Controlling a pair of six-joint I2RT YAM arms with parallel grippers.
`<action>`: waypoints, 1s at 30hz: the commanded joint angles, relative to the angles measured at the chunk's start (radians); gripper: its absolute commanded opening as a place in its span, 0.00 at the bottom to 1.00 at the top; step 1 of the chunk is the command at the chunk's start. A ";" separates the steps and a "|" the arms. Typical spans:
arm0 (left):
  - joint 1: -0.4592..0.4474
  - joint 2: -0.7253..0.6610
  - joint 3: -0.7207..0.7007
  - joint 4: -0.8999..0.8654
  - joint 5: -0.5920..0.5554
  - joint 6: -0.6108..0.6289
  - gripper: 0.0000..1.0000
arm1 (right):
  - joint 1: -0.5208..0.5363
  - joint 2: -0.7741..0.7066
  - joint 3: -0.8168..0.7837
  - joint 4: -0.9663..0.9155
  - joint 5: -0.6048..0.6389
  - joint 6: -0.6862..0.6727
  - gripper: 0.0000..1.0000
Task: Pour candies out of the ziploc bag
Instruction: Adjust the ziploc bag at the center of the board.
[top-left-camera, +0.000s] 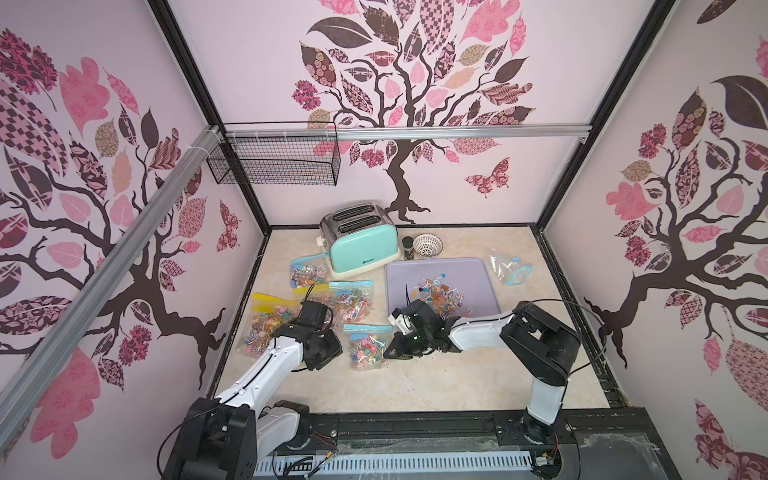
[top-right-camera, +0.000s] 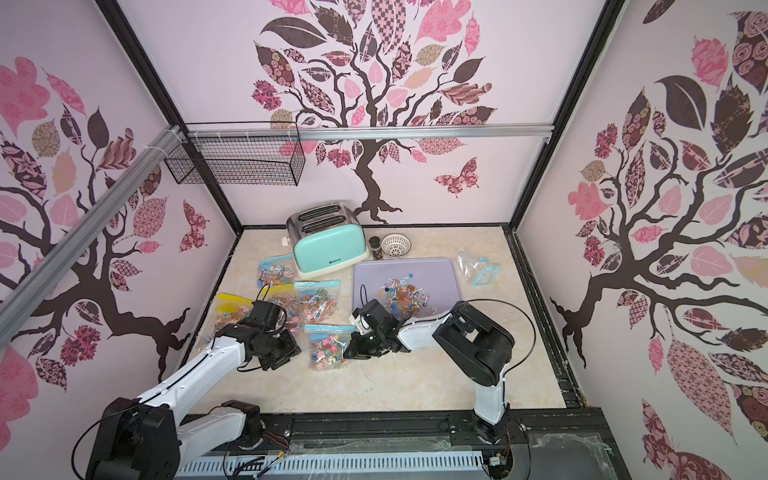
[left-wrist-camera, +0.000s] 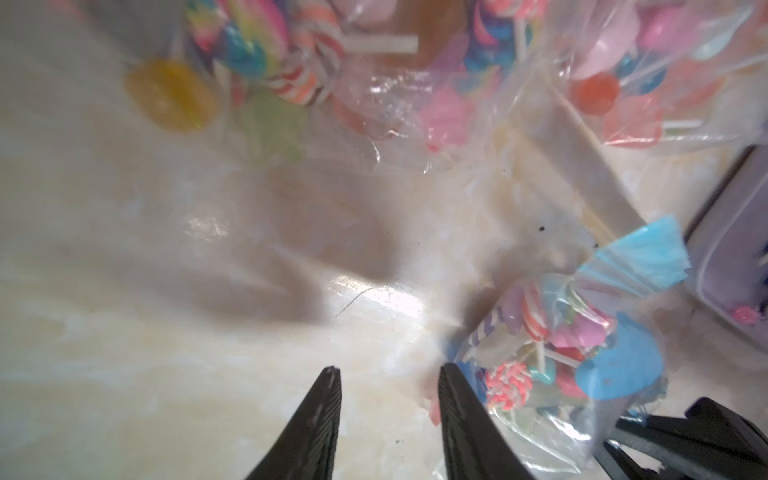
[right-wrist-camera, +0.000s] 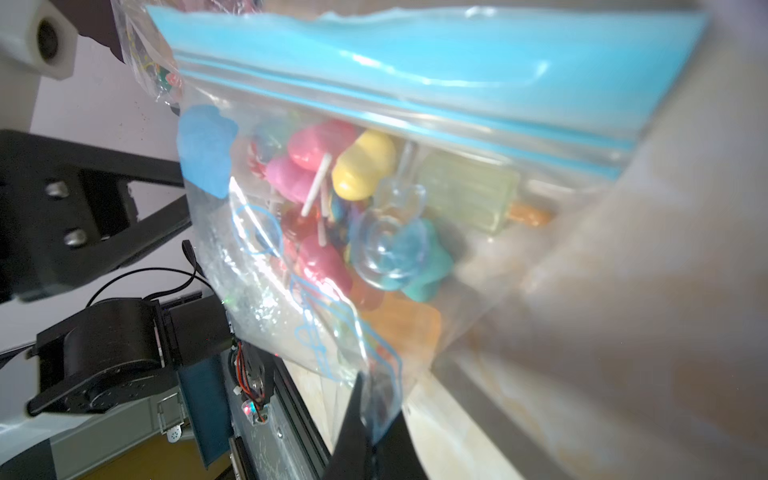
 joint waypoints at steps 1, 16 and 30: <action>-0.045 0.033 -0.003 0.091 0.013 -0.008 0.39 | 0.039 -0.048 -0.061 0.036 0.010 0.055 0.04; -0.211 0.287 0.163 0.179 0.024 0.052 0.38 | 0.068 -0.400 -0.121 -0.289 0.270 -0.034 0.66; -0.486 0.567 0.407 0.200 0.037 0.054 0.39 | -0.028 -0.748 -0.186 -0.527 0.498 -0.067 0.68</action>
